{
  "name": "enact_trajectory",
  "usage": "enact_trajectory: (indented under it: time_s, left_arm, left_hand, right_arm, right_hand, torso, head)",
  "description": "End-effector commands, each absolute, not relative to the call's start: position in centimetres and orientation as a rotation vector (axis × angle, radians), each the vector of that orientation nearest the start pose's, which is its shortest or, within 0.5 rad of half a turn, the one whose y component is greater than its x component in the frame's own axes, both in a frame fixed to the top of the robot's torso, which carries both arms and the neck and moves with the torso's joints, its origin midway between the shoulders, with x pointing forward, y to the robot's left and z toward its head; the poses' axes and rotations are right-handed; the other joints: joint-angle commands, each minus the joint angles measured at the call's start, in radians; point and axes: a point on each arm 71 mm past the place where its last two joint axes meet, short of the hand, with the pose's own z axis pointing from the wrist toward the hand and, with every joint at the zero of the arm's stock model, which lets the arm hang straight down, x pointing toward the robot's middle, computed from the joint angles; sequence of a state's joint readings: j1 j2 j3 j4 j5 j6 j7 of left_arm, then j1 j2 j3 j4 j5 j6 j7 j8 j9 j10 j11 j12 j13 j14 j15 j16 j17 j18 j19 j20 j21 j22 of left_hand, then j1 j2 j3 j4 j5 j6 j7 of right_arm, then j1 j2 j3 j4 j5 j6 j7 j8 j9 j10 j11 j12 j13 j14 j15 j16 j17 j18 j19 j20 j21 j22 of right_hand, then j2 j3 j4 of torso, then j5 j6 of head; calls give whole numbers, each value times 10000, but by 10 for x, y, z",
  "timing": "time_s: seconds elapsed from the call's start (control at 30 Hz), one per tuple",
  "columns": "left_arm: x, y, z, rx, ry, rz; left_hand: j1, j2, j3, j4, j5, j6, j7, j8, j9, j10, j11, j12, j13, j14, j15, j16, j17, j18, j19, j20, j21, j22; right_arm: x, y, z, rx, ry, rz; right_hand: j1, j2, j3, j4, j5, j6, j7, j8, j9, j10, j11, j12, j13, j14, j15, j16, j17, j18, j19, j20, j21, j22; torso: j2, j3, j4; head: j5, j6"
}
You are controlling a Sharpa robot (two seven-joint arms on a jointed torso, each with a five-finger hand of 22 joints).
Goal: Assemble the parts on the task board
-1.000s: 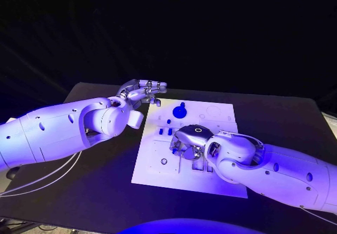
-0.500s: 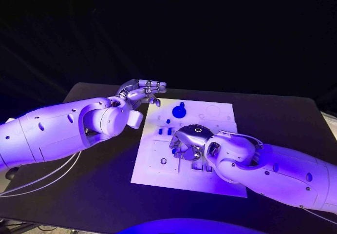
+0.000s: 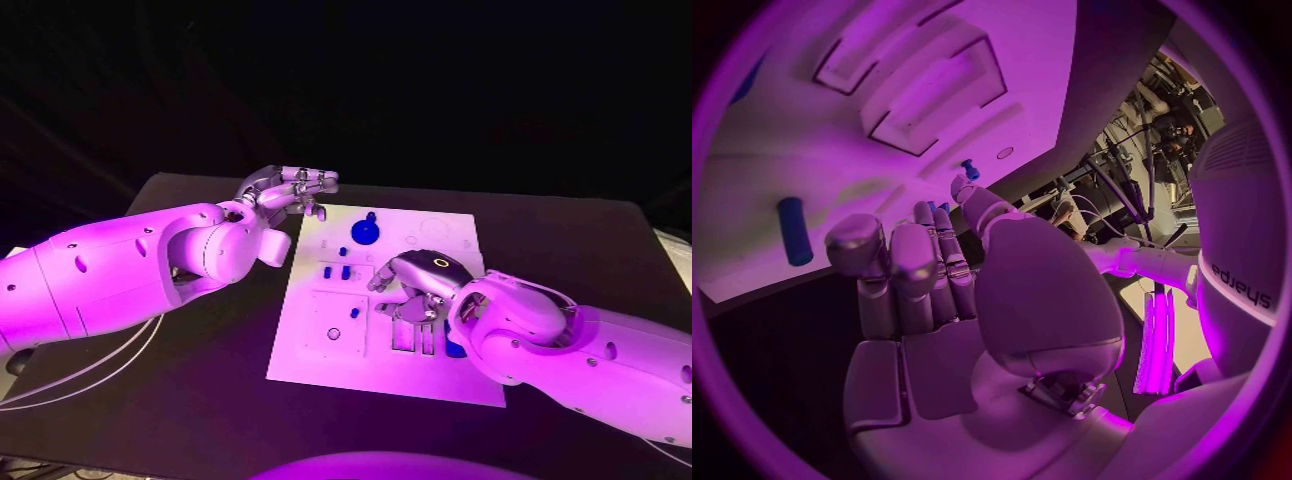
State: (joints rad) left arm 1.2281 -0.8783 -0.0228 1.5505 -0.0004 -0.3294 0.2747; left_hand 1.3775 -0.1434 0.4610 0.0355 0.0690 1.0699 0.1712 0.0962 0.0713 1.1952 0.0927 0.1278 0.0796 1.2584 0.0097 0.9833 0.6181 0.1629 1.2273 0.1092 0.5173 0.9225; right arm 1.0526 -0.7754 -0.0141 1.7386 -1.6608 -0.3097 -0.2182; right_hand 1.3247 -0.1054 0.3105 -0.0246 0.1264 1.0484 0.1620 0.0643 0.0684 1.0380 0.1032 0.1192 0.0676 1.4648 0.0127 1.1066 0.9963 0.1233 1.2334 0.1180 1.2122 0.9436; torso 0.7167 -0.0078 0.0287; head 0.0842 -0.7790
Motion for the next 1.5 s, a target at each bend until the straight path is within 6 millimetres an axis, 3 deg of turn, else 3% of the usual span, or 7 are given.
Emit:
enact_trajectory:
  time_s: [0.03, 0.37, 0.57, 0.7, 1.1, 1.27, 1.5]
  left_arm:
    - [492, 219, -164, -11650, 14672, -14948]
    - [491, 217, -168, -11685, 14748, -14984]
    - [489, 215, -170, -11707, 14825, -15039]
    - [488, 214, -171, -11720, 14845, -15049]
    - [488, 214, -172, -11726, 14868, -15067]
    - [488, 214, -172, -11727, 14895, -15084]
    - [488, 214, -172, -11739, 14920, -15077]
  left_hand:
    - [-75, 13, -65, -3, -52, -40, 4, 31, -11, -72, 31, 51, 14, -11, 8, 2, -18, 192, 36, 6, -65, -10]
    - [-49, 20, -63, -24, -47, -41, -6, 37, -9, -74, 22, 63, 16, -27, 5, -26, -67, 194, 42, 6, -77, -21]
    - [-39, 25, -61, -32, -45, -39, -8, 41, -8, -73, 20, 68, 17, -30, 3, -29, -73, 195, 43, 6, -82, -25]
    - [-39, 25, -61, -32, -45, -39, -8, 41, -8, -73, 20, 68, 17, -30, 3, -29, -73, 195, 43, 6, -82, -25]
    - [-39, 25, -61, -32, -45, -39, -8, 41, -8, -73, 20, 68, 17, -30, 3, -29, -73, 195, 43, 6, -82, -25]
    - [-39, 25, -61, -32, -45, -39, -8, 41, -8, -73, 20, 68, 17, -30, 3, -29, -73, 195, 43, 6, -82, -25]
    - [-23, 33, -62, -47, -45, -34, -10, 50, -5, -72, 17, 80, 20, -41, 0, -46, -102, 197, 48, 5, -93, -35]
  right_arm:
    - [411, -125, -200, -2469, 16834, 8378]
    - [427, -179, -178, -2888, 17188, 6304]
    - [431, -191, -178, -3120, 17201, 5643]
    - [434, -192, -181, -3336, 17341, 5356]
    - [439, -176, -189, -3715, 17803, 5454]
    - [440, -165, -194, -3877, 17868, 5579]
    - [441, -159, -197, -4041, 17931, 5536]
  right_hand:
    - [111, 37, -61, -23, 146, 64, -32, 29, 5, 145, -9, 117, 10, 85, 10, 8, -1, 38, 93, -5, 27, 11]
    - [88, -189, -655, -78, 160, -375, -175, -6, -13, -566, -34, 5, -44, 50, 2, -151, -231, 51, 10, 6, -71, -115]
    - [158, -139, -776, -96, 153, -381, -198, -2, -8, -777, -57, -24, -42, 45, -32, -203, -304, 57, 14, -12, -79, -123]
    - [240, -56, -815, -114, 130, -344, -221, 11, 0, -759, -53, 42, -24, 45, -26, -217, -326, 55, 14, -10, -88, -135]
    - [432, 412, -820, -94, 40, -89, -206, 34, 14, -72, -76, 527, -14, 77, -30, -178, -333, 45, 86, -3, -48, -73]
    - [461, 515, -756, -76, -11, -34, -192, 35, 15, 46, -94, 566, -32, 89, -47, -149, -316, 39, 114, -15, -23, -39]
    - [508, 610, -649, -73, -78, 53, -196, 49, 21, 178, -117, 590, -48, 100, -67, -122, -304, 35, 138, -33, 0, -11]
  torso:
    - [-15, -15, -20]
    - [-35, -71, -91]
    - [-35, -57, -75]
    - [-26, -68, -51]
    - [-26, -61, -91]
    - [-19, -60, -56]
    - [-24, -65, -86]
  head:
    - [-103, 60]
    - [-340, 195]
    - [-408, 205]
    - [-393, 199]
    - [-346, 162]
    - [-351, 147]
    - [-318, 130]
